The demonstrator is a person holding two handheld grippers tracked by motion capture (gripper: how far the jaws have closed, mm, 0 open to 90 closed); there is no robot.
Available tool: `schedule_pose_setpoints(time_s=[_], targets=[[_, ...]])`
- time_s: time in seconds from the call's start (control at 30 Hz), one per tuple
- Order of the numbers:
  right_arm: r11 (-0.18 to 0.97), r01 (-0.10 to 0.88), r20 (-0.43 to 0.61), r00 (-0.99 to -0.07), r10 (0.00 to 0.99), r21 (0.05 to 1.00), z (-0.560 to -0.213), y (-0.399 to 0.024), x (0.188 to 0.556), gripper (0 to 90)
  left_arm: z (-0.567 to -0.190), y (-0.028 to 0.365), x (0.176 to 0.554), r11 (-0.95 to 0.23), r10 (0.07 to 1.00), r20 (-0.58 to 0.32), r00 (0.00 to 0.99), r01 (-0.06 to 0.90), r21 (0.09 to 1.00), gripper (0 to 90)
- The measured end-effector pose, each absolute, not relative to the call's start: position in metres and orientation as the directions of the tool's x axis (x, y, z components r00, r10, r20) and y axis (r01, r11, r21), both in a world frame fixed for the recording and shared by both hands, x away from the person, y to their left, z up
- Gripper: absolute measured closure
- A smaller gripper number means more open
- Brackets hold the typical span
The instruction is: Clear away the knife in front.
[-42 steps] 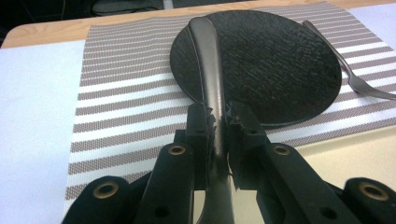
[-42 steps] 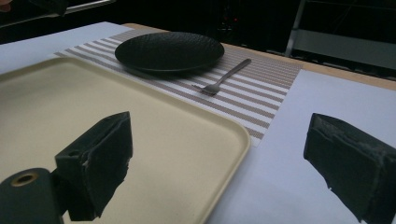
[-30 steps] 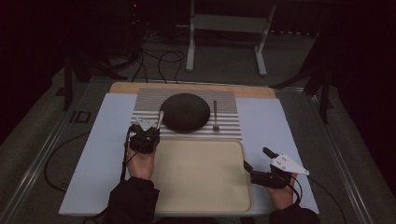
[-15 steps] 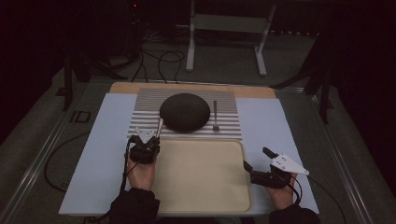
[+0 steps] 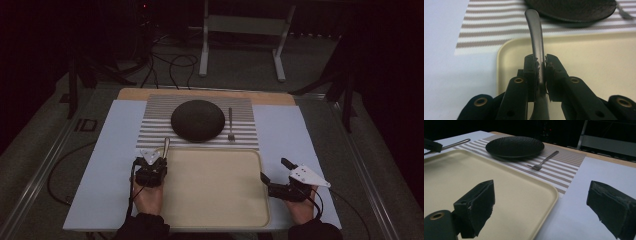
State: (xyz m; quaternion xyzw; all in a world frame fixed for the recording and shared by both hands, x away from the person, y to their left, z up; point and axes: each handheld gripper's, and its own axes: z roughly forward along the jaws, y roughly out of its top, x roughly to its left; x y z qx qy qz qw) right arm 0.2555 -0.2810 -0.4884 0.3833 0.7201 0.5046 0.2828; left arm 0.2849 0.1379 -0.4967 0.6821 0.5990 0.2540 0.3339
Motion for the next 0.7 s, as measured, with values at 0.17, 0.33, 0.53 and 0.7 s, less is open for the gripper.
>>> schedule_pose_setpoints(time_s=[0.17,0.33,0.53,0.7], targets=[[0.198,0.268,-0.021,-0.546,0.837,0.943,-0.489,-0.281,0.256,8.5,-0.505,0.139,0.276,-0.048,0.991,-0.05,0.127,0.667,0.744,80.5],[0.2,0.267,-0.022,-0.547,0.837,0.943,-0.489,-0.281,0.256,8.4,-0.507,0.143,0.271,-0.022,0.994,-0.054,0.091,0.676,0.736,80.5],[0.201,0.268,-0.023,-0.546,0.837,0.942,-0.489,-0.28,0.256,8.4,-0.509,0.147,0.266,-0.004,0.995,-0.064,0.074,0.684,0.73,80.4],[0.201,0.268,-0.024,-0.546,0.838,0.942,-0.489,-0.28,0.256,8.4,-0.51,0.147,0.266,-0.004,0.996,-0.061,0.069,0.694,0.72,80.4]])
